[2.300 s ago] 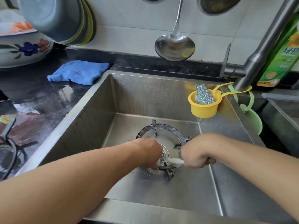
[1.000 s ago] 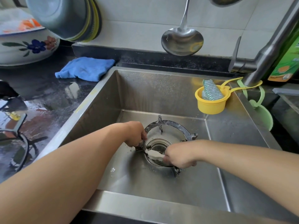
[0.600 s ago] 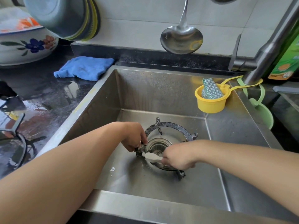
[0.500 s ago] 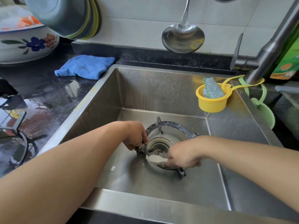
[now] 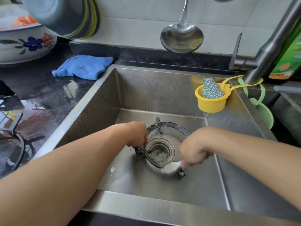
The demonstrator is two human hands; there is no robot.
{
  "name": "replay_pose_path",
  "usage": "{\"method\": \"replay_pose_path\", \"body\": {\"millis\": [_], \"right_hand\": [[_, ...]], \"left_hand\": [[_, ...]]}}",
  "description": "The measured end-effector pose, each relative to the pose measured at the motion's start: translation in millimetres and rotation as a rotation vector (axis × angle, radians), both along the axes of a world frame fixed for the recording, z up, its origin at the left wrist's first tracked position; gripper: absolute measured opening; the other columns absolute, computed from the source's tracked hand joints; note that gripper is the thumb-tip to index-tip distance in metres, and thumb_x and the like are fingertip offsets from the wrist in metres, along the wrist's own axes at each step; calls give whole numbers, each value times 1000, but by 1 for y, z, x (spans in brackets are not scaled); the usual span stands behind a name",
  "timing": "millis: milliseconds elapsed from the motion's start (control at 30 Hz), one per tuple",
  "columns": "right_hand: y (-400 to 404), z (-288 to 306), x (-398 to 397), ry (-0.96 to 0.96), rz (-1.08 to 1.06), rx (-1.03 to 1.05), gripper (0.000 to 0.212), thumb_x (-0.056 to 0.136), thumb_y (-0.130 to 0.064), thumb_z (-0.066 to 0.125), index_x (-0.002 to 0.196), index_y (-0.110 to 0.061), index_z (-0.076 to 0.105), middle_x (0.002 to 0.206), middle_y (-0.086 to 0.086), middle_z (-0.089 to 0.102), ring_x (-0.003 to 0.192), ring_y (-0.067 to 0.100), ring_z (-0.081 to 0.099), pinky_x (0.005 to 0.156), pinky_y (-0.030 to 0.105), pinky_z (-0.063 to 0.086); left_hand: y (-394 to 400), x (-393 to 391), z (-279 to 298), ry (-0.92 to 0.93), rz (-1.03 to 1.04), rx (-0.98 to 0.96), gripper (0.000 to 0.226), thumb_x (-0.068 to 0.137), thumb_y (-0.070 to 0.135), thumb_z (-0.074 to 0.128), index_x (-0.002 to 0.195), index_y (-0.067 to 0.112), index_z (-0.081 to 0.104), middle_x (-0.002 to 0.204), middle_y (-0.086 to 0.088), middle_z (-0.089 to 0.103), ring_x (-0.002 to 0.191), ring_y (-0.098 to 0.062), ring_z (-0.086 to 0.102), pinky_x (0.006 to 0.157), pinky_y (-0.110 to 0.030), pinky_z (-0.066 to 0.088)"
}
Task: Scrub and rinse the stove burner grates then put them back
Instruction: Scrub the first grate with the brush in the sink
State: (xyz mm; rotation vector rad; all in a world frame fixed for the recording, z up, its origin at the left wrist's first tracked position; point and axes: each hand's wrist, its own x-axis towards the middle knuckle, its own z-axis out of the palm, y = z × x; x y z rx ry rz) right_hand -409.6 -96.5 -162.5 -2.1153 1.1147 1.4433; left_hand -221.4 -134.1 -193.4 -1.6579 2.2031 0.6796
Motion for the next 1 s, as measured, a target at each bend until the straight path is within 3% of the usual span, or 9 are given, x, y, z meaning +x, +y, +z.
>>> {"method": "replay_pose_path", "body": {"millis": [100, 200, 300, 367, 500, 600, 700, 833, 1000], "right_hand": [[-6, 26, -23, 157, -77, 11, 23, 104, -17, 41, 99, -15, 63, 69, 4, 47, 51, 19, 38, 48, 25, 33], [-13, 27, -33, 142, 4, -117, 30, 105, -14, 41, 114, -11, 70, 69, 2, 50, 50, 17, 40, 36, 18, 35], [-12, 13, -22, 60, 65, -108, 33, 108, -26, 38, 102, -11, 67, 69, 9, 50, 47, 21, 39, 29, 12, 25], [-6, 0, -12, 86, 132, -84, 27, 105, -16, 41, 113, -5, 65, 73, 11, 53, 47, 21, 42, 29, 15, 30], [1, -15, -3, 92, 122, -120, 36, 101, -3, 46, 135, 1, 58, 91, 15, 68, 50, 16, 45, 28, 18, 34], [1, -6, -5, 94, 62, -83, 36, 102, 0, 39, 135, 6, 53, 72, 14, 54, 48, 22, 41, 24, 12, 22], [6, -5, 0, 129, 142, -41, 42, 98, 5, 40, 138, 5, 51, 69, 13, 52, 42, 23, 47, 24, 15, 26], [6, -20, 5, 216, 346, -97, 43, 95, 5, 47, 137, 1, 56, 109, 19, 68, 92, 31, 67, 40, 24, 34], [1, 1, -7, 118, 172, -38, 44, 96, 7, 43, 139, 0, 50, 70, 13, 52, 46, 21, 42, 23, 15, 24]], "left_hand": [[4, -5, 2, -84, -87, -47, 26, 90, 10, 65, 108, 24, 78, 88, 5, 75, 75, -17, 68, 71, -26, 57], [7, -11, 3, -116, -174, -100, 22, 90, 29, 73, 111, 25, 76, 97, 6, 73, 69, -14, 61, 72, -27, 54], [11, -18, -2, -69, -255, -19, 33, 83, 41, 81, 114, 30, 77, 77, 13, 64, 62, -7, 55, 61, -20, 43], [14, -21, -6, -114, -320, 5, 36, 82, 42, 81, 115, 29, 77, 78, 13, 63, 57, -1, 49, 57, -20, 40], [17, -18, -13, -154, -356, -3, 38, 80, 46, 81, 114, 29, 78, 107, 4, 71, 84, -16, 66, 63, -23, 43], [14, -20, -13, -142, -357, -7, 38, 80, 47, 81, 113, 28, 78, 107, 1, 72, 90, -20, 67, 65, -24, 43], [13, -21, -14, -142, -366, -9, 40, 79, 48, 81, 113, 28, 78, 104, 2, 72, 92, -22, 66, 70, -26, 47], [18, -22, -13, -156, -362, -3, 40, 80, 47, 81, 115, 27, 78, 94, 4, 69, 83, -21, 64, 70, -27, 50], [15, -22, -10, -174, -374, -21, 42, 81, 47, 81, 116, 24, 77, 101, 1, 72, 93, -24, 66, 80, -33, 56]]}}
